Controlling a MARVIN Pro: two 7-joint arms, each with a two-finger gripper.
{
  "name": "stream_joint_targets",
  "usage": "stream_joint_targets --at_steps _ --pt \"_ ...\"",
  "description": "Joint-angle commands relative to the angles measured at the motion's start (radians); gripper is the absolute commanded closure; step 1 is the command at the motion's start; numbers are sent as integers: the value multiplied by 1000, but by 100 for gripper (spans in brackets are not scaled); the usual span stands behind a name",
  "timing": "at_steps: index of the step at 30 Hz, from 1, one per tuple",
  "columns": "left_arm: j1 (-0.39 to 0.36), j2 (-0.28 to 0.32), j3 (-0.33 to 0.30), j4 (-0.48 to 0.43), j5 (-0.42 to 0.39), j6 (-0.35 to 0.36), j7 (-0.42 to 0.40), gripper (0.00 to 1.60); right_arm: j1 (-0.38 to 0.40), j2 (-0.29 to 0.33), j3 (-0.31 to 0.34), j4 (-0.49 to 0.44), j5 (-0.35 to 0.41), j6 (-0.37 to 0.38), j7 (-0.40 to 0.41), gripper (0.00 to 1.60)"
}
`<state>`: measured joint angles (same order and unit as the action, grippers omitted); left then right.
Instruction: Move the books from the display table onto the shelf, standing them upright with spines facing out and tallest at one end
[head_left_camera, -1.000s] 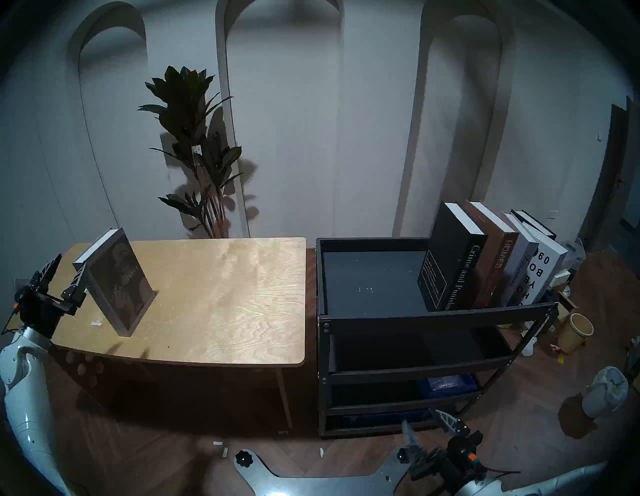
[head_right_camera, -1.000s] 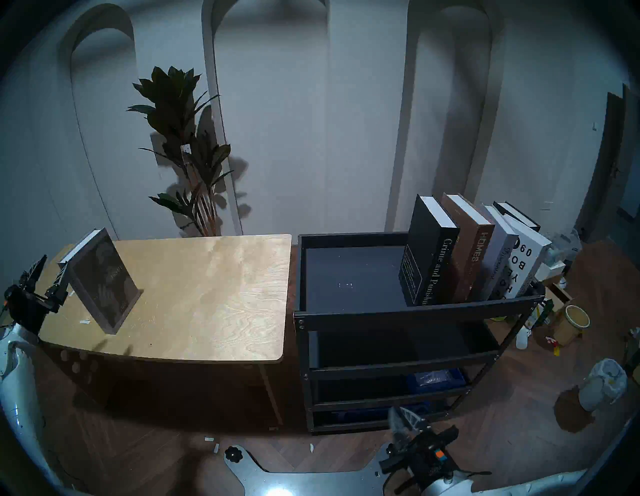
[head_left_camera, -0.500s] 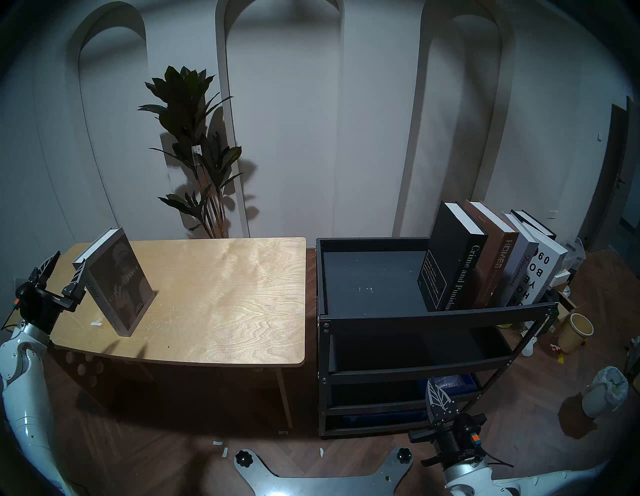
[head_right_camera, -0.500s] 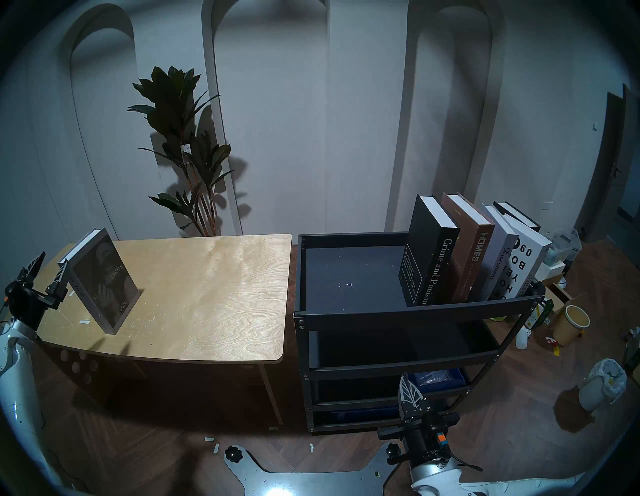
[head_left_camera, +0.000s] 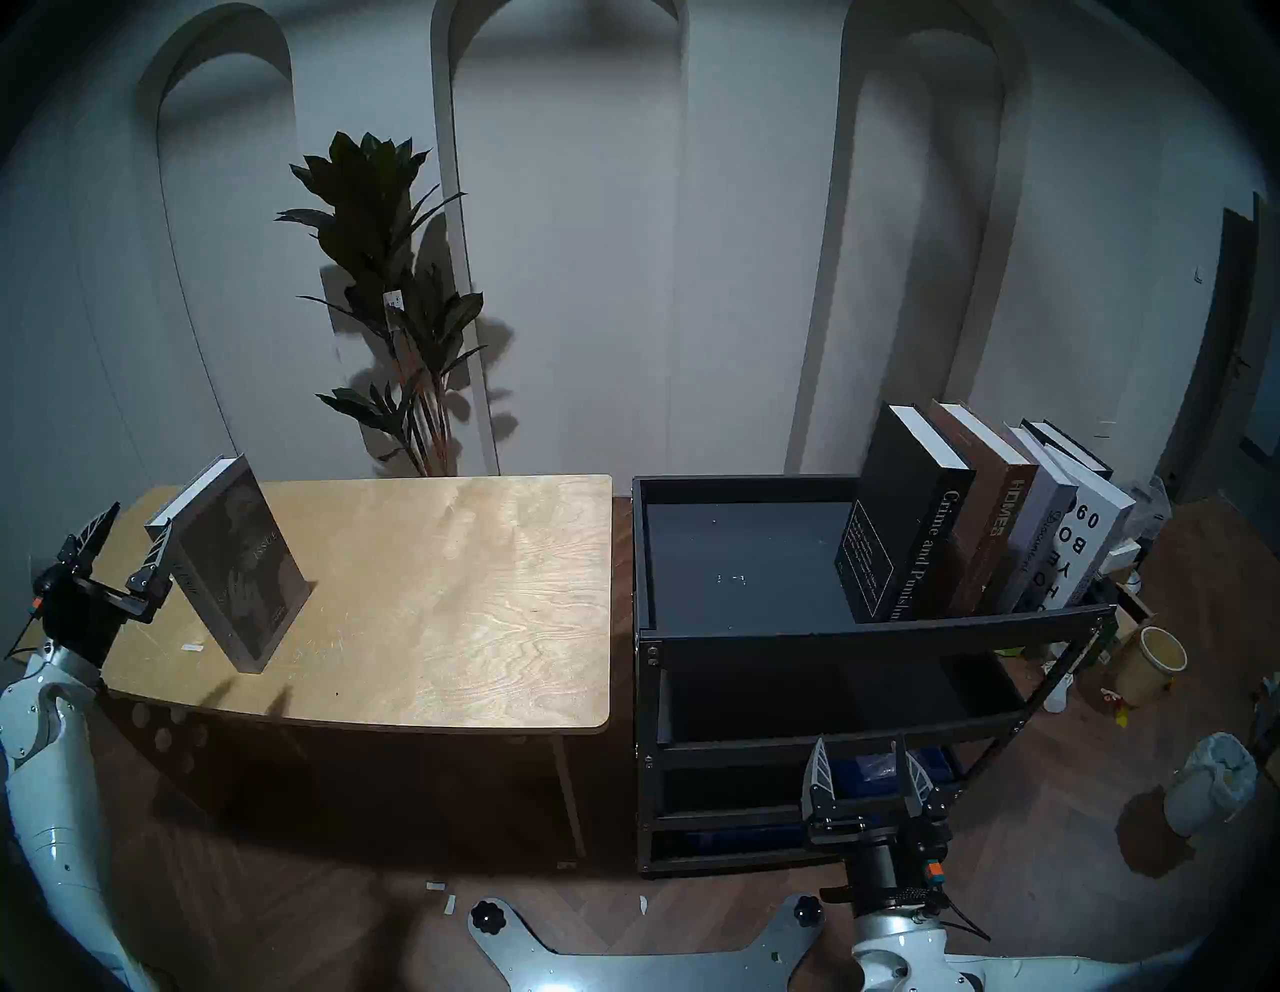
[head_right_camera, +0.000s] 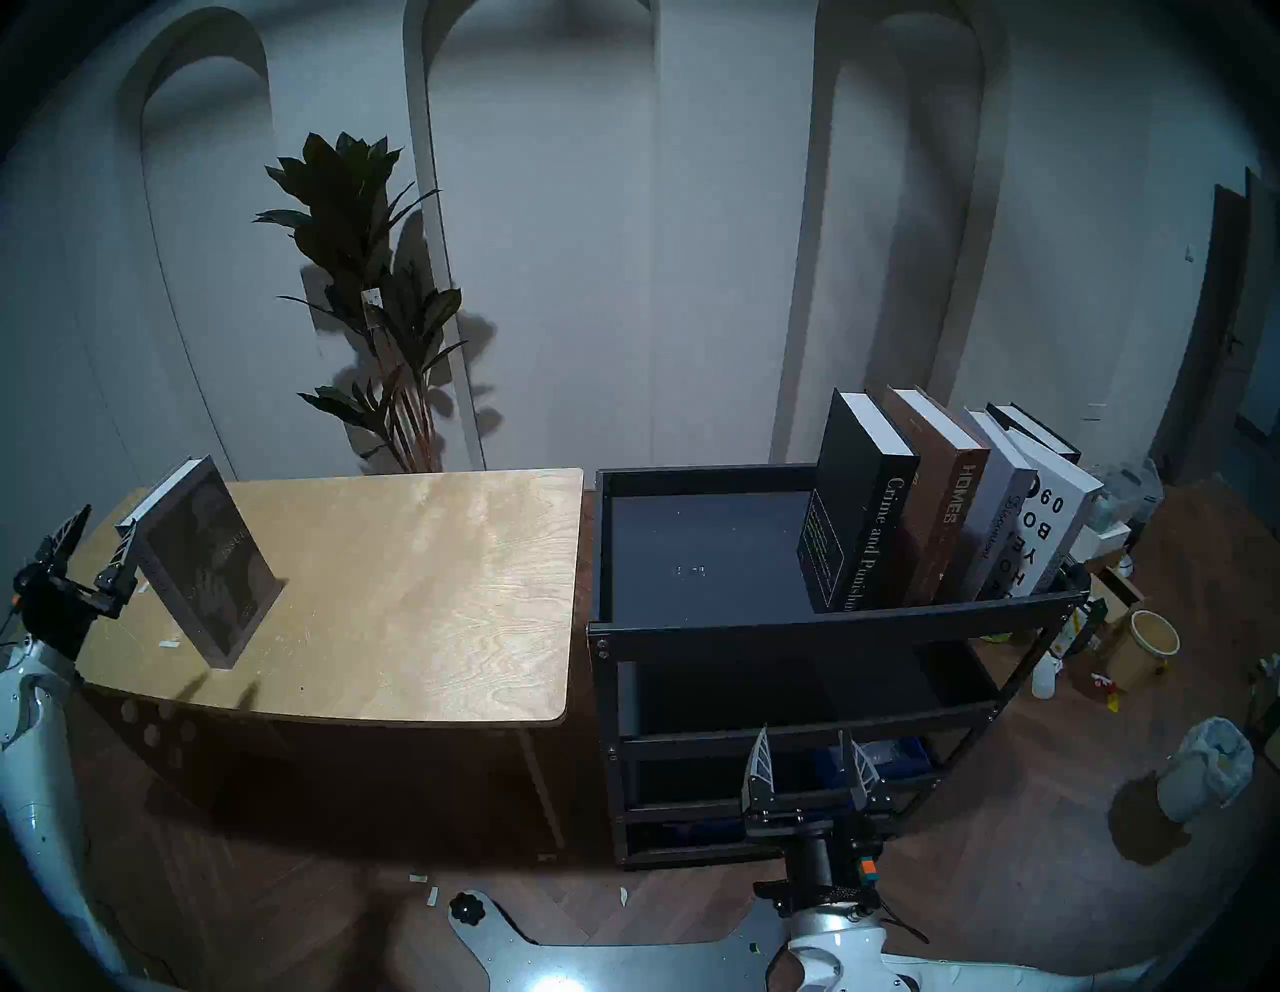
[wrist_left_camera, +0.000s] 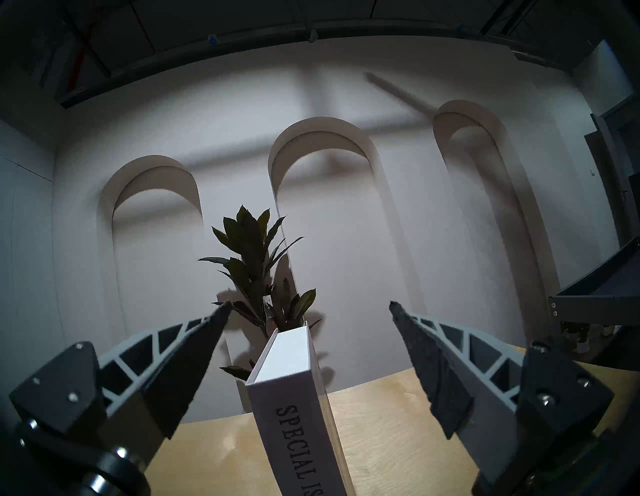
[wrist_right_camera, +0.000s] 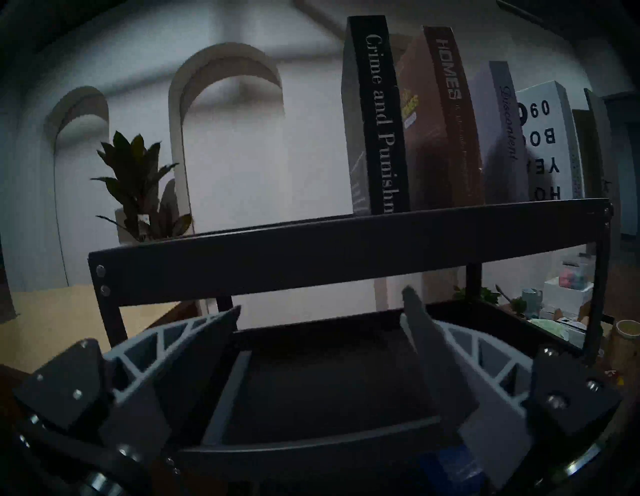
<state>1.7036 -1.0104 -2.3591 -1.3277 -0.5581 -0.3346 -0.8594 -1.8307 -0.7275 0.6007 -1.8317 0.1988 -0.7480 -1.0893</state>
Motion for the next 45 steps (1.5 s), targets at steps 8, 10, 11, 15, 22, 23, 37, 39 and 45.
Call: stream_joint_targets --at_steps 8,10,11,15,22,23,37,39,45 --pt "-40 34 -9 28 -14 -30 -25 0 3 -71 34 -10 -7 -43 4 0" --pt "-43 35 -8 34 -15 -32 -29 0 3 -70 38 -10 -3 -44 9 0" --pt "-44 36 -8 36 -16 -33 -31 0 0 -75 39 -11 -3 -42 7 0" --pt "-47 45 -3 50 -15 -35 -46 0 -3 -77 46 -13 3 -40 11 0" --pt "-79 77 25 132 20 -56 -48 0 -12 -86 57 -17 9 -35 16 0" --pt "-90 86 32 152 24 -59 -47 0 -12 -85 58 -17 10 -35 19 0" --pt "-176 141 62 246 37 -73 -55 0 -25 -96 73 -16 8 -33 28 0" --pt "-187 147 68 264 37 -78 -57 0 -27 -98 76 -16 7 -32 28 0" --pt "-218 149 89 307 17 -68 -75 0 -32 -101 82 -17 4 -30 30 0"
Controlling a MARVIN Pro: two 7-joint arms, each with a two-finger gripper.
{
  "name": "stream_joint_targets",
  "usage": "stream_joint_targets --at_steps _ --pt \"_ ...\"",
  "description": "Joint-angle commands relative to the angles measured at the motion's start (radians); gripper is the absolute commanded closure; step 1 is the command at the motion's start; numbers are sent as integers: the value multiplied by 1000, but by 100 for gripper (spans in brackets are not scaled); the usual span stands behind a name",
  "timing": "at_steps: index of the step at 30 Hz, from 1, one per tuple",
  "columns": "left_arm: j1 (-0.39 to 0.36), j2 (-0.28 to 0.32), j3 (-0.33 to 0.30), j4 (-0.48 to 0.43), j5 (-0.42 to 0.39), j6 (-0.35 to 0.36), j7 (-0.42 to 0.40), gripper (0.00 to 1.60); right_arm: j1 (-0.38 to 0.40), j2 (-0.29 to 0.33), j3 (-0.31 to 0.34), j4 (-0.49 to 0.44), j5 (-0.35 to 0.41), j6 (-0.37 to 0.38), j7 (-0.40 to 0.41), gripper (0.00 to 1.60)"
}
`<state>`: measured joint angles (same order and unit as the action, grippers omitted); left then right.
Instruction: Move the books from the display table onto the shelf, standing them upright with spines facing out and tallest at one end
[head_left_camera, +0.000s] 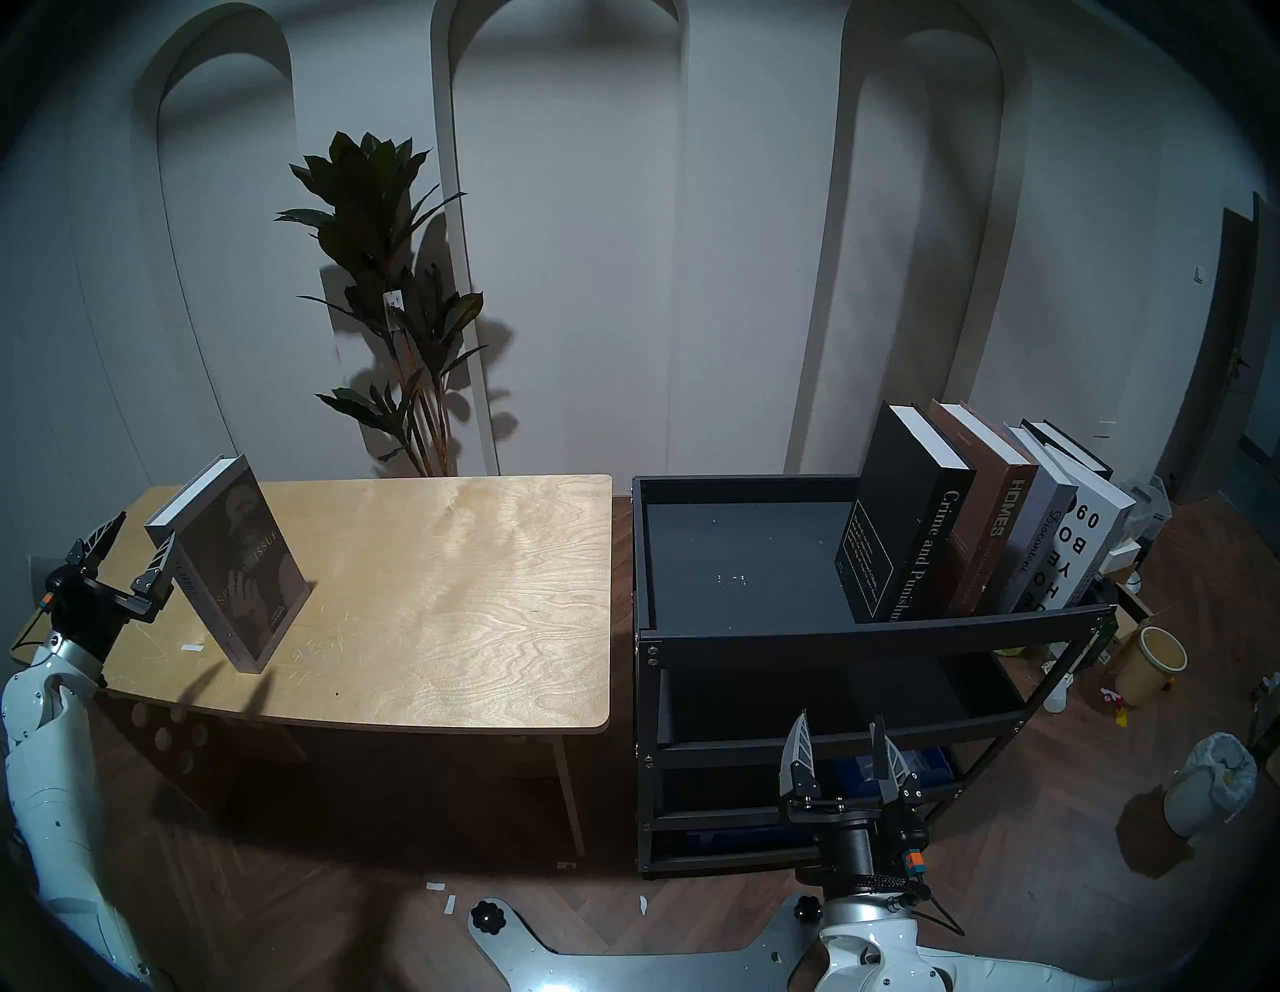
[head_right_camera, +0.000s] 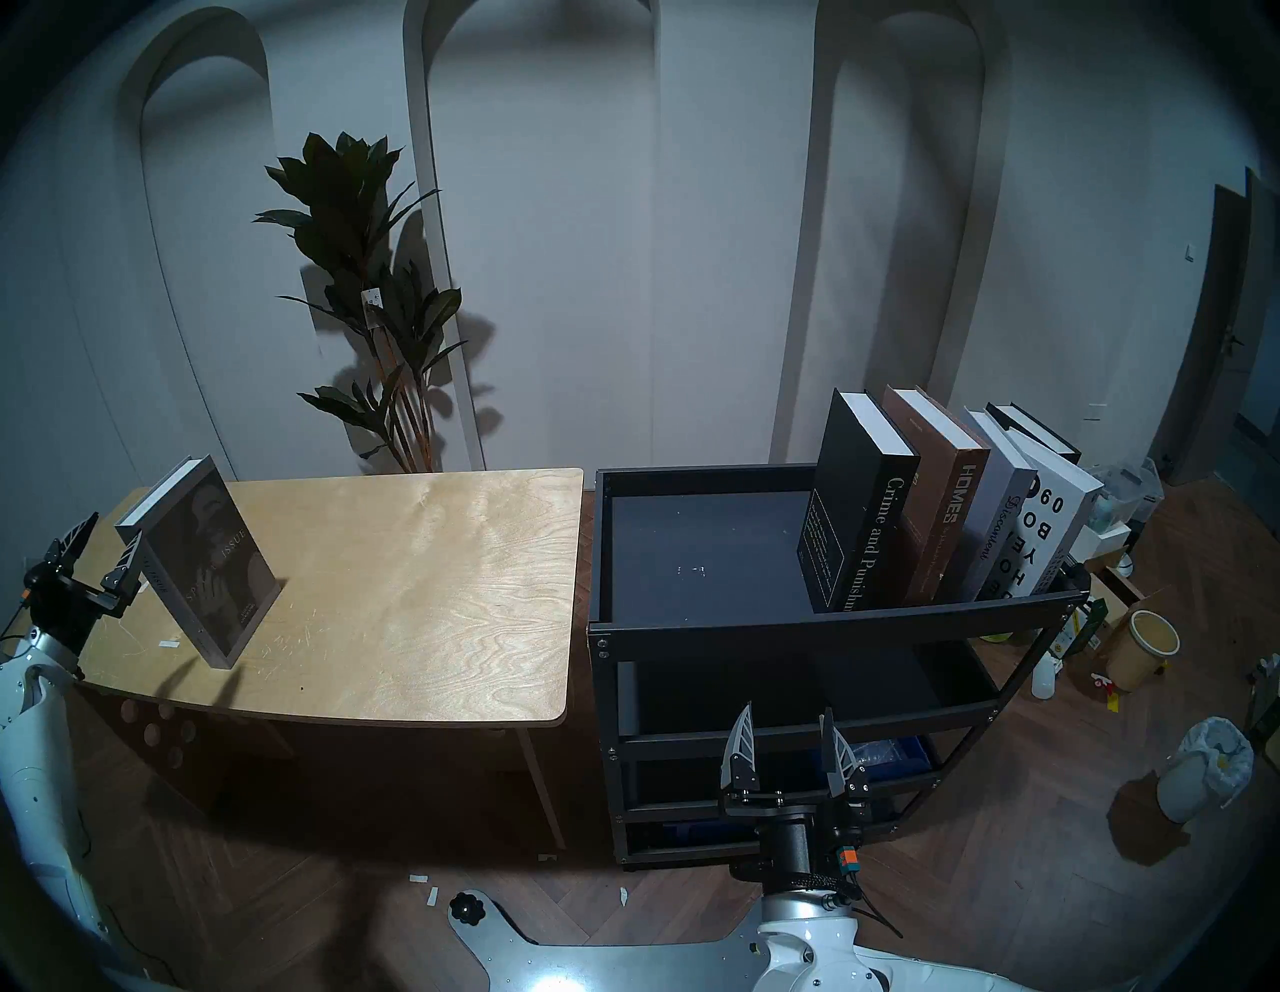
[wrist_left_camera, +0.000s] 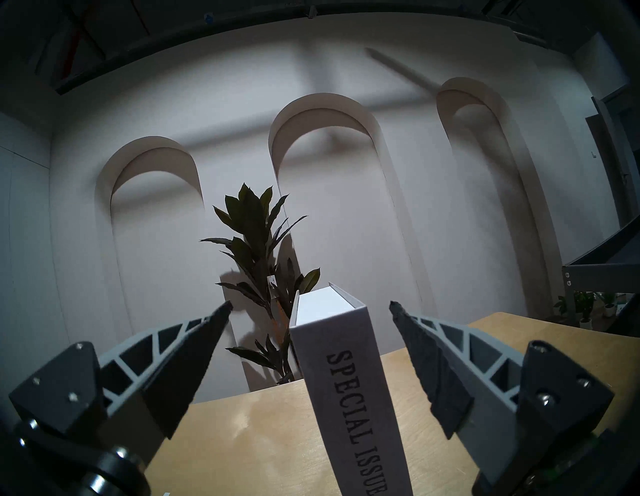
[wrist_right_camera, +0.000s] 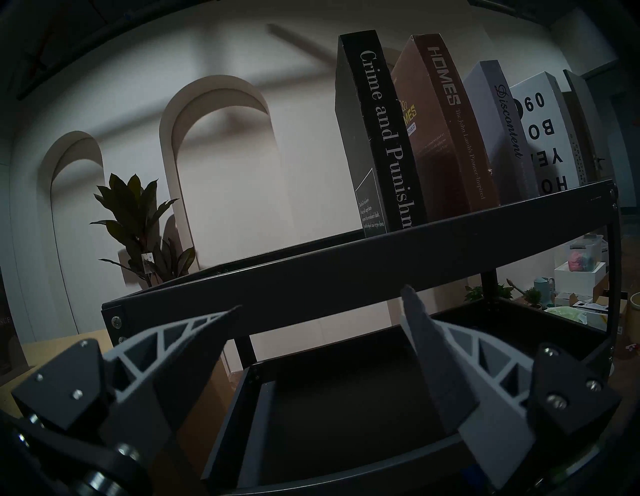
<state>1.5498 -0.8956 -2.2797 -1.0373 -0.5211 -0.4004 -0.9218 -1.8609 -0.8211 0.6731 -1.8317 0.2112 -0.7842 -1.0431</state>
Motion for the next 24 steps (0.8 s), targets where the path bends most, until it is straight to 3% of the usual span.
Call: stream_joint_targets --at_steps 1,12,24 --pt "-70 32 12 24 -28 7 -17 0 -3 -8 11 -17 -8 7 -16 0" --pt "-134 42 77 97 -18 -2 -24 0 -8 -12 18 -17 -12 11 -16 0" --pt "-243 55 172 190 -9 80 11 0 -10 -15 22 -17 -14 13 -15 0"
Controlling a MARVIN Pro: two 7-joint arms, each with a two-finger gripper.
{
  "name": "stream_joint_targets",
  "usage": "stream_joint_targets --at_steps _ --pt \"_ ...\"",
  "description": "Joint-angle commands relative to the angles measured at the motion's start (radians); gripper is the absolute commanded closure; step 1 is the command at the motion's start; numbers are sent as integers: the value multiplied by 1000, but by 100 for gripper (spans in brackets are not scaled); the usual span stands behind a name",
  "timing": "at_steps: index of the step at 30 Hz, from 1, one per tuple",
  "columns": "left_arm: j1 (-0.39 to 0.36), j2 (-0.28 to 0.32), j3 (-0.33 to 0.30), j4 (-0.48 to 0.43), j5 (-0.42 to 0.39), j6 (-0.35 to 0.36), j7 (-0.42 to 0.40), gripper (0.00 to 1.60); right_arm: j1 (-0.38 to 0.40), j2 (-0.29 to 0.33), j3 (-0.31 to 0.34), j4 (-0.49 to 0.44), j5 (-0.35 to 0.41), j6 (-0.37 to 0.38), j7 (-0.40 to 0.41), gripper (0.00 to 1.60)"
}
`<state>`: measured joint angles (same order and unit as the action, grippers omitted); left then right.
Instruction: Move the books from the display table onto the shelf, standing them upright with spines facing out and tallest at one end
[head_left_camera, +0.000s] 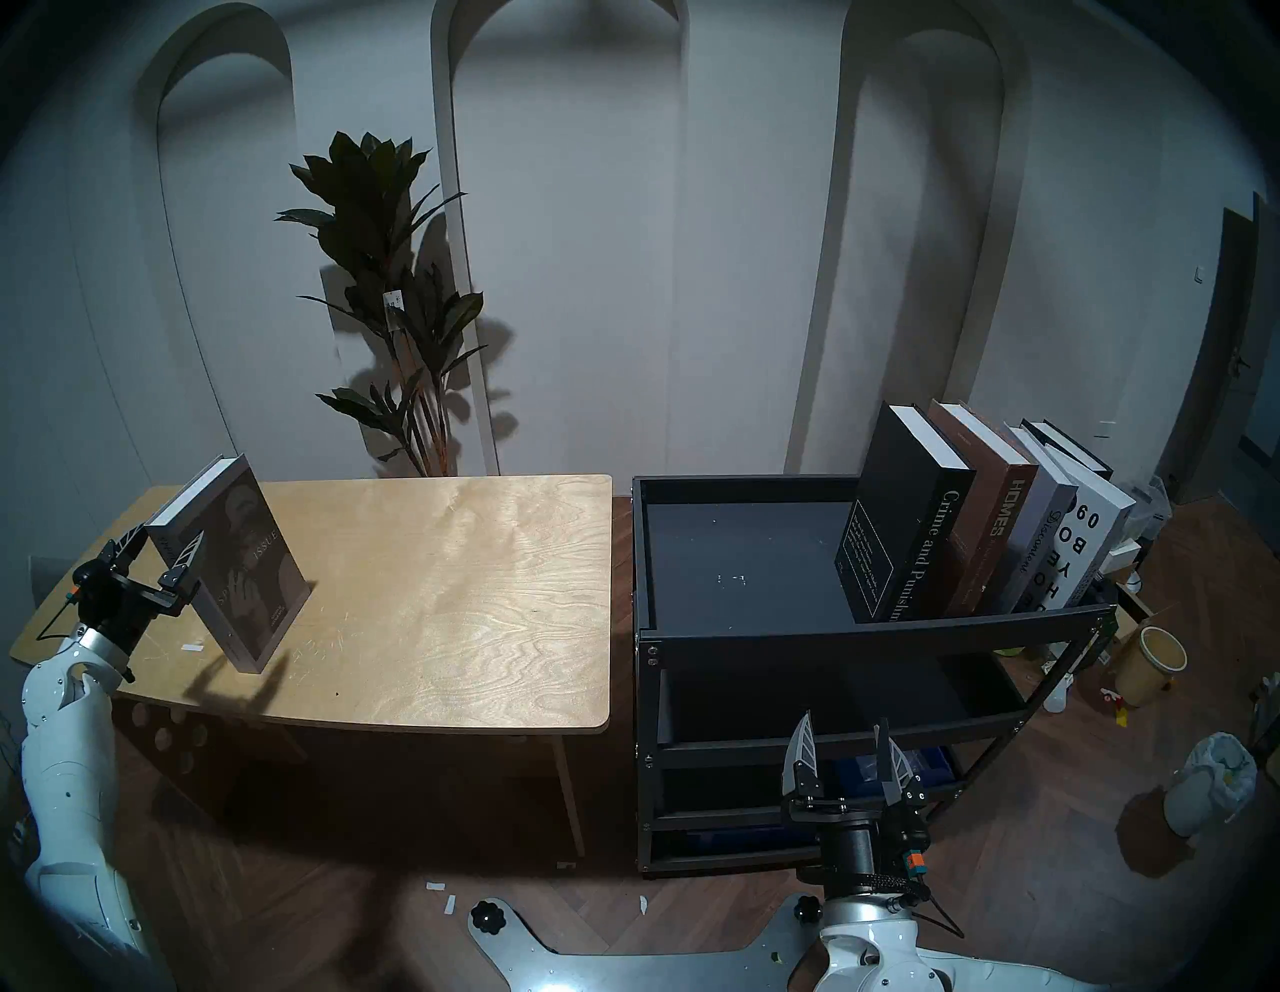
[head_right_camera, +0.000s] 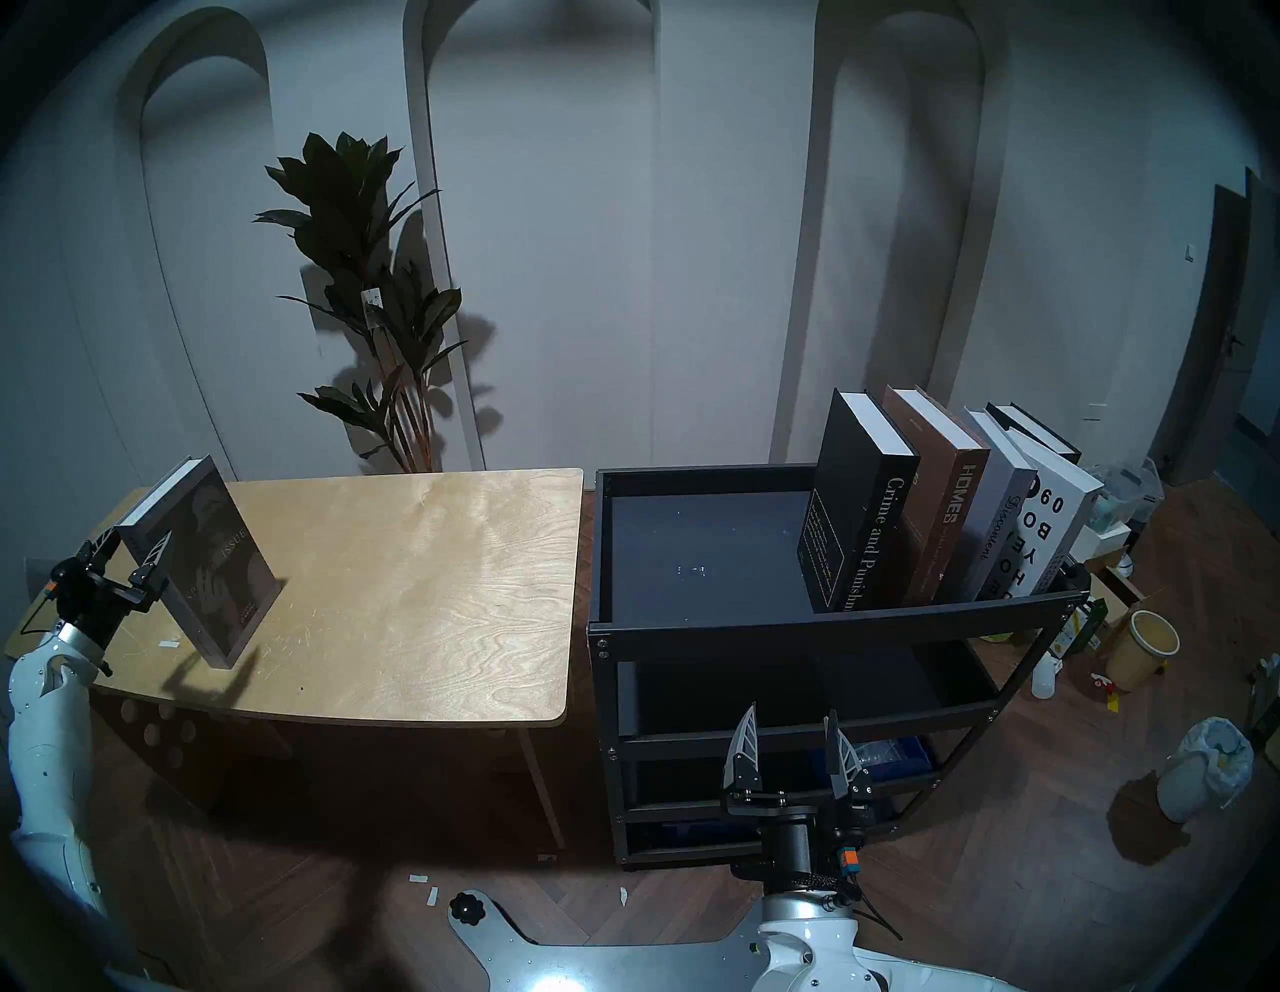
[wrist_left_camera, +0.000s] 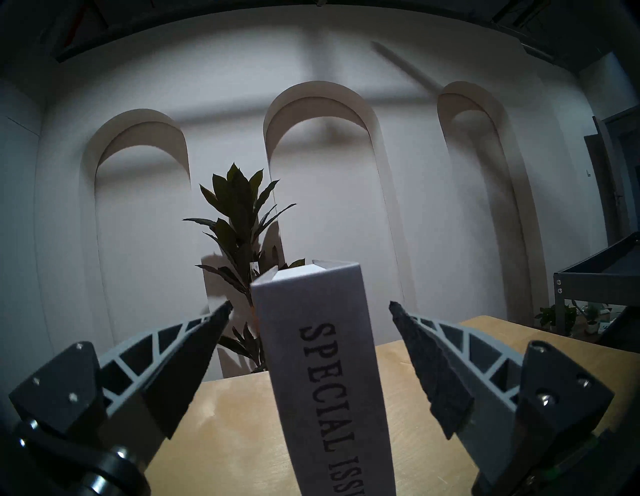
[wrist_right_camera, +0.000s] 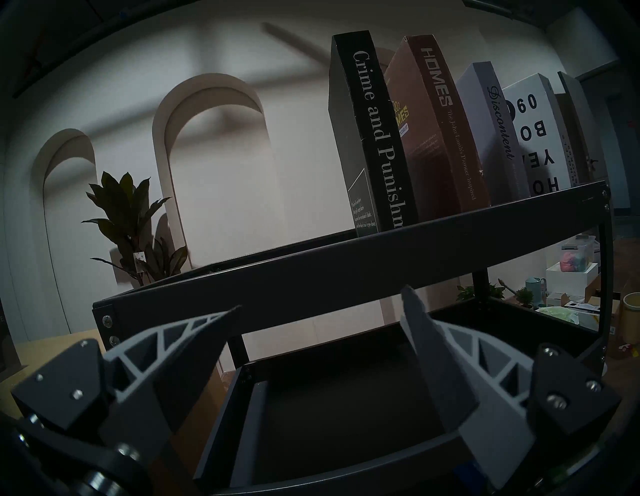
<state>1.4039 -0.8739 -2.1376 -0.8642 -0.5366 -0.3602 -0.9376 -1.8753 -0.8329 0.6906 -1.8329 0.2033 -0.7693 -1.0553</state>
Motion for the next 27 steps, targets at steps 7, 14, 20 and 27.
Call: stream_joint_targets --at_steps 7,14,20,27 --pt "-160 63 72 40 10 103 60 0 4 -5 5 -14 -6 -1 -3 0" --pt "-194 78 97 51 14 153 70 0 3 -6 6 -15 -7 0 -4 0" --pt "-182 67 104 65 8 193 88 86 3 -6 7 -16 -9 0 -5 0" --pt "-98 36 80 2 -21 266 94 160 2 -6 8 -16 -9 1 -5 0"
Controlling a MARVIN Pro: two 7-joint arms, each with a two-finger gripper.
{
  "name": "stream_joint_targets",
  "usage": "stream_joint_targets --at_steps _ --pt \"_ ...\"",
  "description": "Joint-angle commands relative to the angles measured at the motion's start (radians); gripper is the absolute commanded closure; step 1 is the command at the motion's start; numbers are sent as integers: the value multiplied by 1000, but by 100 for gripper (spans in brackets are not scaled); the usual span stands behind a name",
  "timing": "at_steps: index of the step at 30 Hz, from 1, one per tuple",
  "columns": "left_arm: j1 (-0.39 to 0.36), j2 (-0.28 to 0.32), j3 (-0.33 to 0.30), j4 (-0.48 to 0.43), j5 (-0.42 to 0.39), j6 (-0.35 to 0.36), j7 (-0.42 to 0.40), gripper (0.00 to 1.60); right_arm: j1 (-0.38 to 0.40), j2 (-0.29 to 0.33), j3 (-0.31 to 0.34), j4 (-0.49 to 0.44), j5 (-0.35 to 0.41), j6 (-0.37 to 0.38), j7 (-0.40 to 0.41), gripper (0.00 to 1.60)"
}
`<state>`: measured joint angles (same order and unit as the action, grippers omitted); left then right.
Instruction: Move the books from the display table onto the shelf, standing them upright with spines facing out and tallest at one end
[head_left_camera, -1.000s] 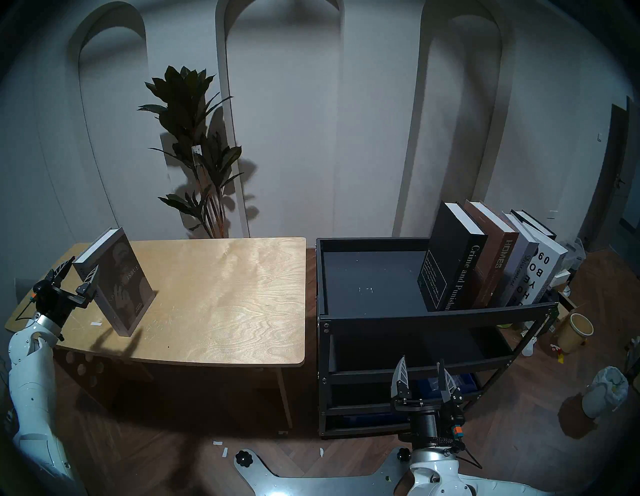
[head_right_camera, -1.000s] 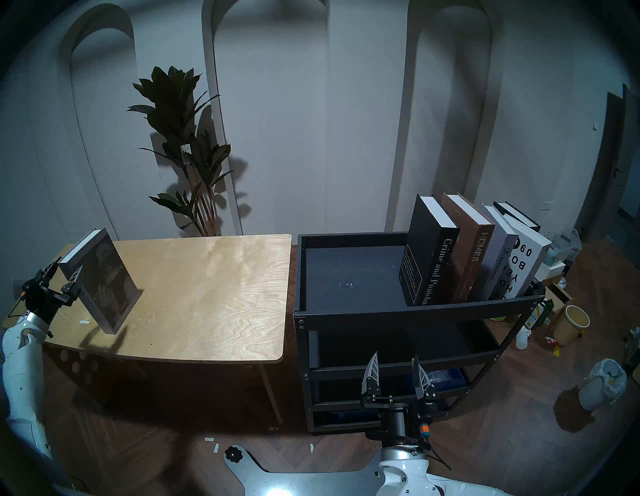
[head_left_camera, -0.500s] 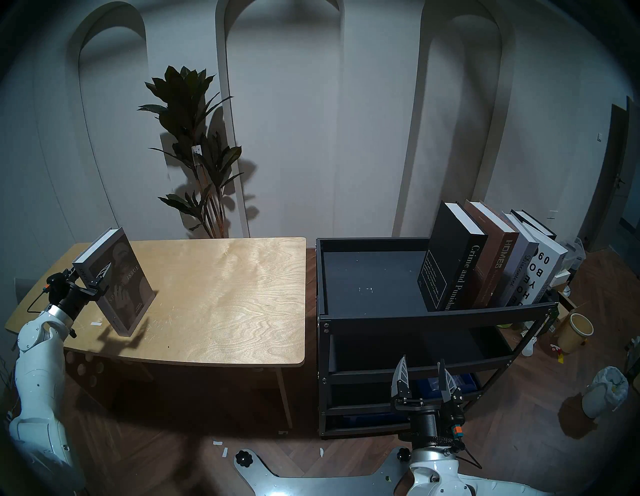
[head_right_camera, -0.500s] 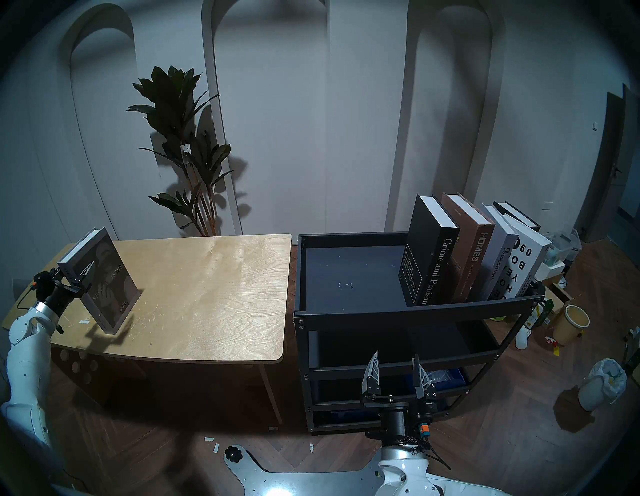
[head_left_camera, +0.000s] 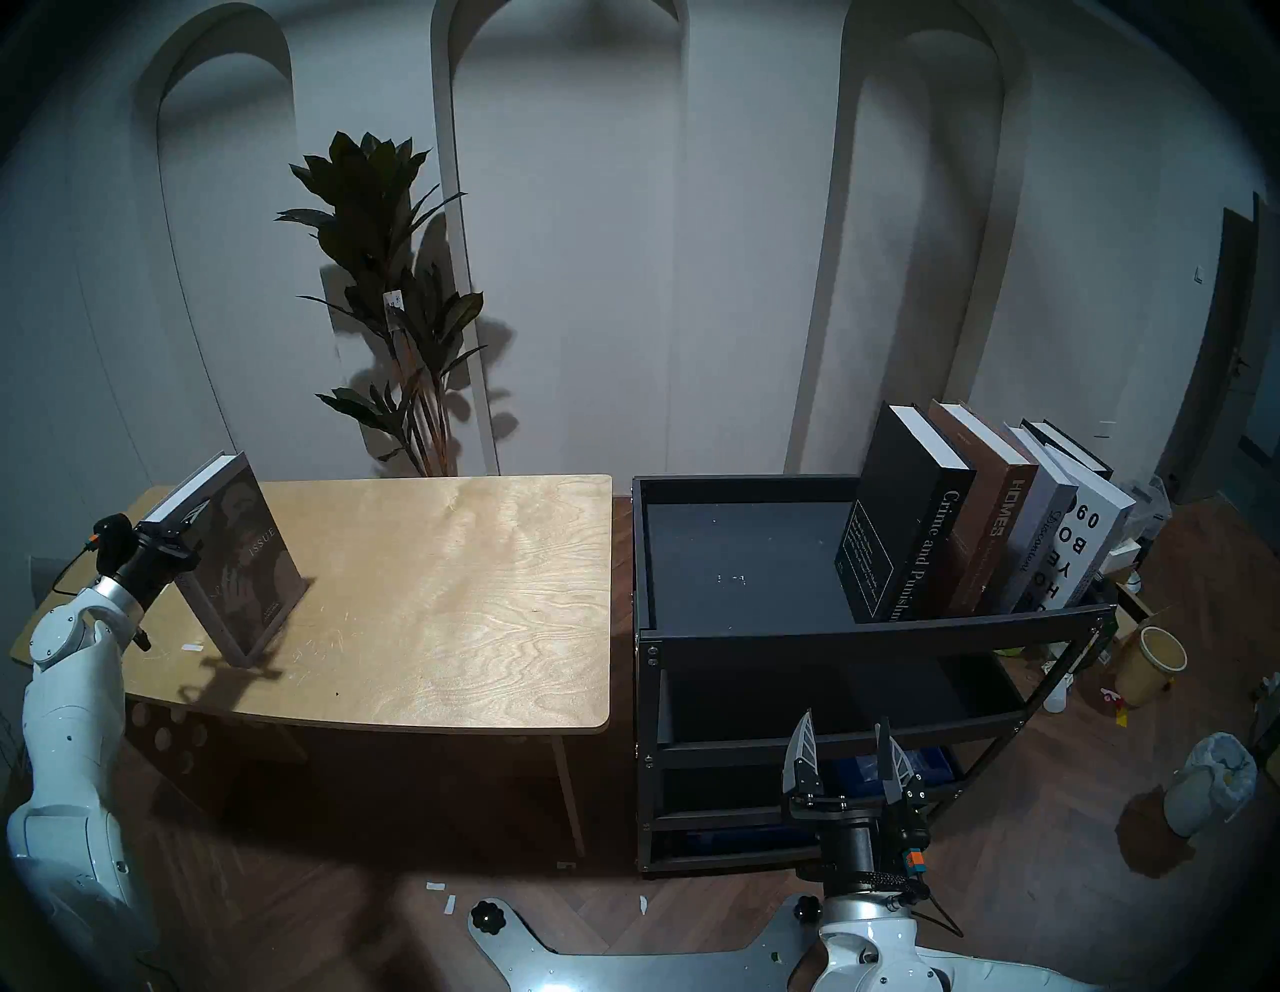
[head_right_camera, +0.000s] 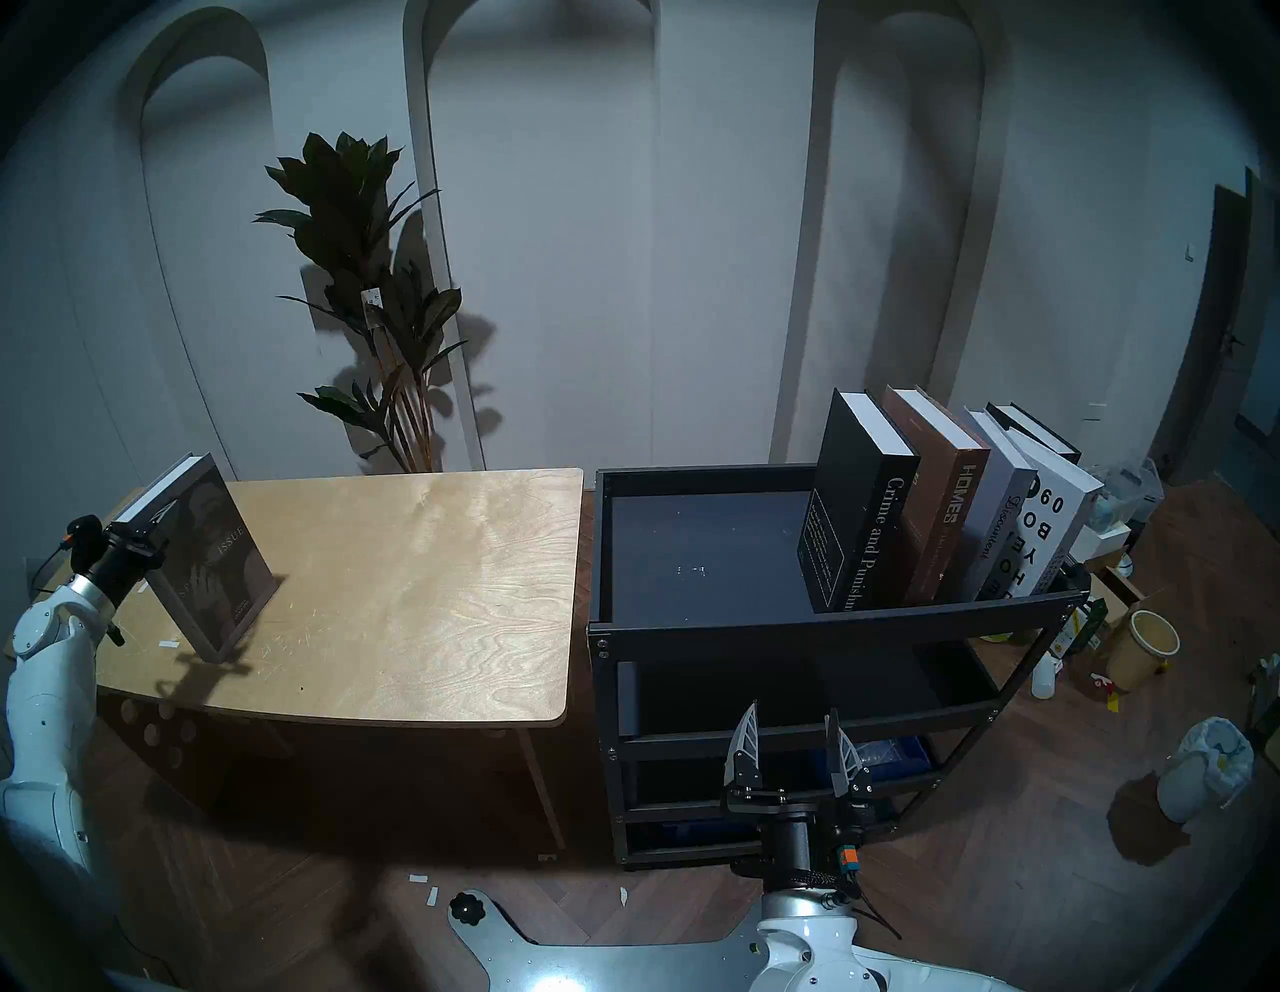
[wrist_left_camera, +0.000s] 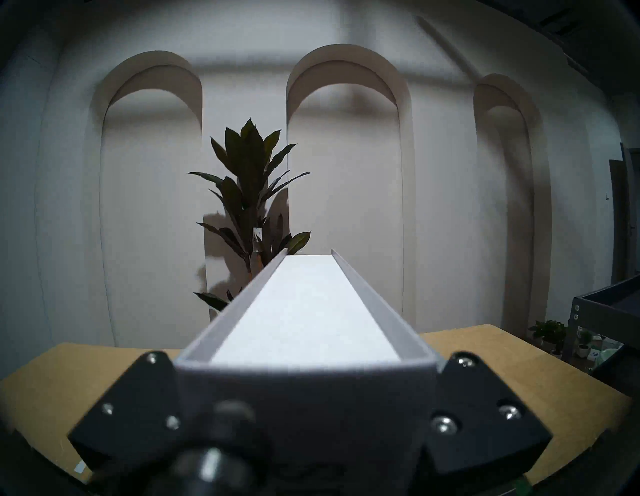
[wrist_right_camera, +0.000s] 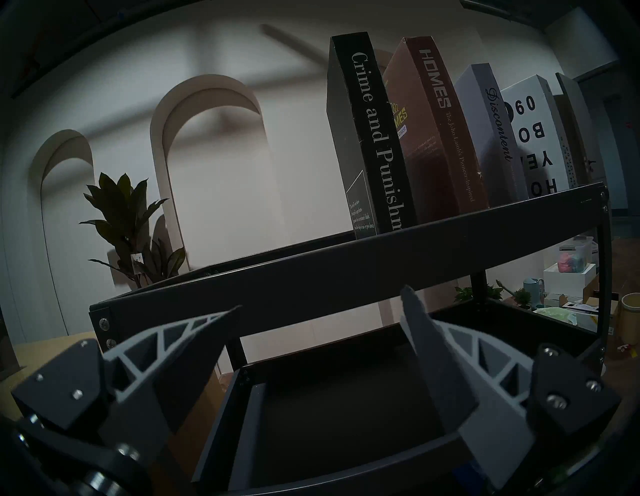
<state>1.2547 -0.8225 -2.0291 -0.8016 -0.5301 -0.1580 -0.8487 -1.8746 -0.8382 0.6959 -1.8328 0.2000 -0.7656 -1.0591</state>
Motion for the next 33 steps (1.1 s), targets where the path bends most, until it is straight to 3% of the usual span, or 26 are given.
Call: stream_joint_targets --at_steps 1,5,14,25,33 --pt "65 -25 -39 -82 -37 81 16 160 2 -1 3 -16 -6 -3 -1 0" --pt "77 -33 -45 -154 -41 111 29 160 2 -2 3 -15 -6 -3 -1 0" --pt "-44 -48 -17 -264 -84 122 -9 160 3 -5 2 -9 -4 -2 1 0" --pt "-131 -74 76 -401 -115 114 -92 160 4 -7 2 -4 -3 -2 1 0" --pt "-142 -125 166 -506 -116 139 -96 160 5 -9 2 -1 -3 -2 1 0"
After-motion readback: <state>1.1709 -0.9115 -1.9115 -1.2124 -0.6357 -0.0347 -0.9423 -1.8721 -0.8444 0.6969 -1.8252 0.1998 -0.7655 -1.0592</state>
